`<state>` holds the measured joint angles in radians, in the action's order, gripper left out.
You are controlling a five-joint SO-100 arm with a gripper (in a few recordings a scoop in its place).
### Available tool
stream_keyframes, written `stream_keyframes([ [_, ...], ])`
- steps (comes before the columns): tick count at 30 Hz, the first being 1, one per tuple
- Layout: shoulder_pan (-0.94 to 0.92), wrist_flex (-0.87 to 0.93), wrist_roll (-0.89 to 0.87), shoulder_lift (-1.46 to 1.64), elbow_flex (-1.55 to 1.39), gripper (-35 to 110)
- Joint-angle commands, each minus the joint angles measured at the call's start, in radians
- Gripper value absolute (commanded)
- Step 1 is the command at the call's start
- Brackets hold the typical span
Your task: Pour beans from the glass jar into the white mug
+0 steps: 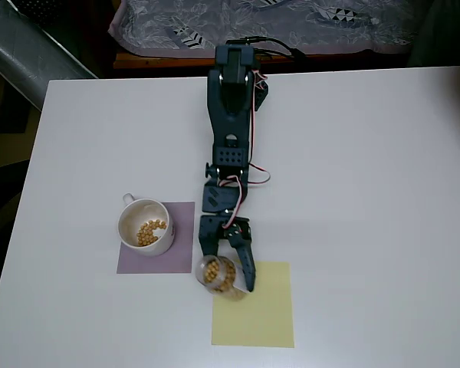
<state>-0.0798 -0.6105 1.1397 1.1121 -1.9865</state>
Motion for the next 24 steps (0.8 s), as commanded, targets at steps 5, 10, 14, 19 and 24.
stream_keyframes([
  [5,-0.046,-0.021,-0.124,0.301,-0.235,2],
  [10,-0.072,-0.055,-0.167,0.376,-0.347,0],
  [14,-0.109,-0.074,-0.219,0.408,-0.396,0],
  [19,-0.144,-0.072,-0.331,0.446,-0.423,0],
  [24,-0.170,-0.072,-0.426,0.472,-0.469,0],
])
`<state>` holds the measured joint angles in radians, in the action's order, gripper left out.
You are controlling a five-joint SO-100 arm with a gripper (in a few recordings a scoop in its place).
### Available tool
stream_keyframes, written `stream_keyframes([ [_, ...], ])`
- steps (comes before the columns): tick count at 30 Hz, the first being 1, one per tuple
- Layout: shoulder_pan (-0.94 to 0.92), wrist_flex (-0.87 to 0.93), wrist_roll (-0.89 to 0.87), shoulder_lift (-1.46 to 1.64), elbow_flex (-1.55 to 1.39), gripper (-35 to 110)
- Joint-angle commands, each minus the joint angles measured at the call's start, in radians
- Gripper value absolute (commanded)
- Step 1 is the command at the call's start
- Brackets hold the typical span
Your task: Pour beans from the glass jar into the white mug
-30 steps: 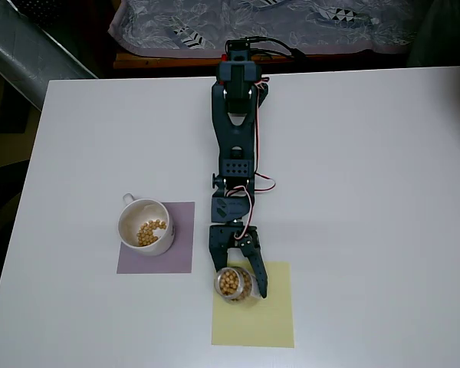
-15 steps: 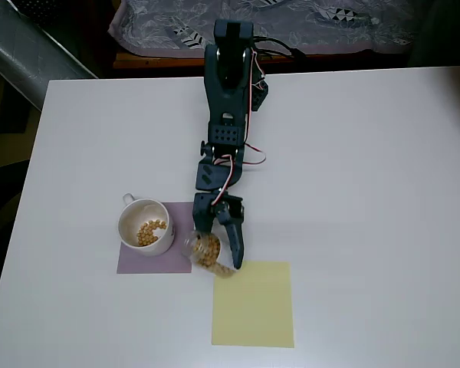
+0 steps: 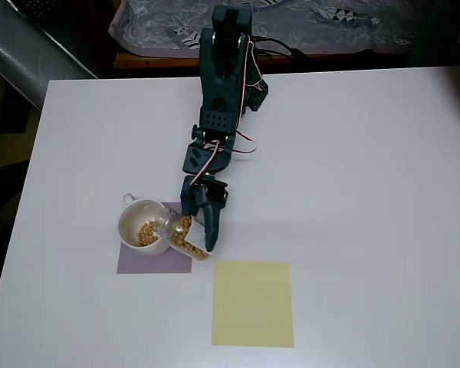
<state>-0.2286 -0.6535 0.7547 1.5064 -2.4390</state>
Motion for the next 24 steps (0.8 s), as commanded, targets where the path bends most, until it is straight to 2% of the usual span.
stream_keyframes([
  [1,-0.025,-0.029,-0.058,0.083,-0.025,0],
  [10,-0.058,0.014,-0.216,0.112,-0.043,0],
  [18,-0.057,0.156,-0.390,0.190,-0.029,0],
  [24,-0.040,0.192,-0.430,0.212,-0.028,0],
])
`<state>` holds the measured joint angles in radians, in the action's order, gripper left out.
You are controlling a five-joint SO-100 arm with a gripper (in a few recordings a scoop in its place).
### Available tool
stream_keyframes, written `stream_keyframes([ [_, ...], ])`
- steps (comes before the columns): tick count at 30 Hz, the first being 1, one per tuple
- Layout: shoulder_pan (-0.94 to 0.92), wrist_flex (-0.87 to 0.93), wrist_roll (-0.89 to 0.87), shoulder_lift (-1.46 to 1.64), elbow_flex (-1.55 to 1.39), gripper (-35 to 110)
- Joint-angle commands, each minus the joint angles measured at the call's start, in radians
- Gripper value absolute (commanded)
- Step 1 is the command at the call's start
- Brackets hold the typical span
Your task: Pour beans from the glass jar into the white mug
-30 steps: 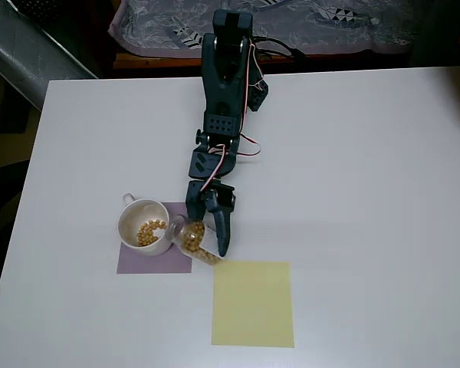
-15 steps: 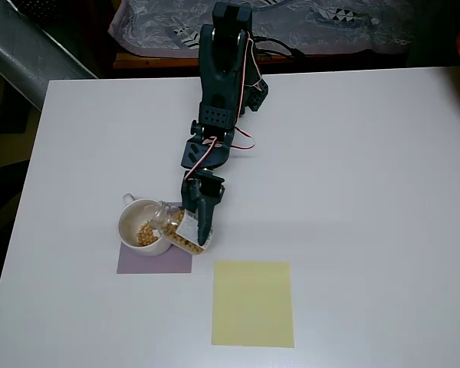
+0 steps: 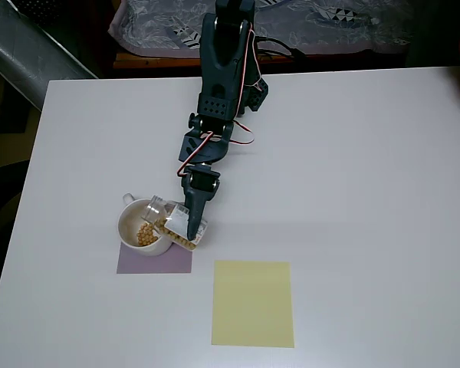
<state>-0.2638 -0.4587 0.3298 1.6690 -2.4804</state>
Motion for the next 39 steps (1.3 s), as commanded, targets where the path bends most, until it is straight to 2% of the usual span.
stream_keyframes([
  [1,-0.002,0.000,-0.008,0.051,0.015,0],
  [11,0.032,0.106,-0.130,0.052,0.089,0],
  [26,0.048,0.112,-0.202,-0.037,0.170,0],
  [39,0.071,0.213,-0.348,-0.048,0.239,0],
])
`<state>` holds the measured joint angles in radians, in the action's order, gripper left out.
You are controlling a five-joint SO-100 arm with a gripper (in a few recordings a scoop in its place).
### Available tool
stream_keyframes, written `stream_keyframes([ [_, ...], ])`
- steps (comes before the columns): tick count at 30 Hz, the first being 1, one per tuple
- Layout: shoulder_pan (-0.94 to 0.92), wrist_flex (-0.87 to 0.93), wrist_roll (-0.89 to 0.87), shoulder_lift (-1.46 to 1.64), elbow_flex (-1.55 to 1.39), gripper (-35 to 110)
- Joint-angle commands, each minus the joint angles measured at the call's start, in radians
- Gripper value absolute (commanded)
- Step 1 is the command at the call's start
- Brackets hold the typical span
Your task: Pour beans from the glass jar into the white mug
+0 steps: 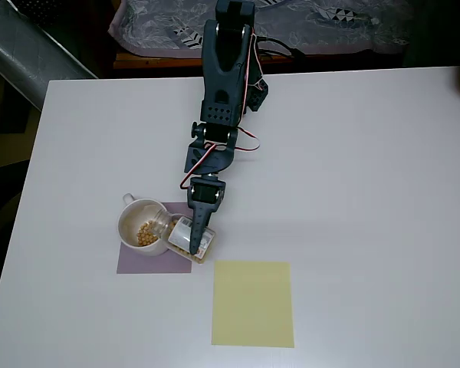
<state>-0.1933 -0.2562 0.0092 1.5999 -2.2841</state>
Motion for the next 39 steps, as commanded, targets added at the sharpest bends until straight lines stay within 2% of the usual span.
stream_keyframes([
  [1,0.000,0.023,-0.043,0.017,0.054,0],
  [15,-0.032,0.098,-0.137,-0.028,0.117,0],
  [21,-0.028,0.141,-0.267,-0.032,0.132,0],
  [39,-0.020,0.206,-0.314,-0.044,0.187,0],
])
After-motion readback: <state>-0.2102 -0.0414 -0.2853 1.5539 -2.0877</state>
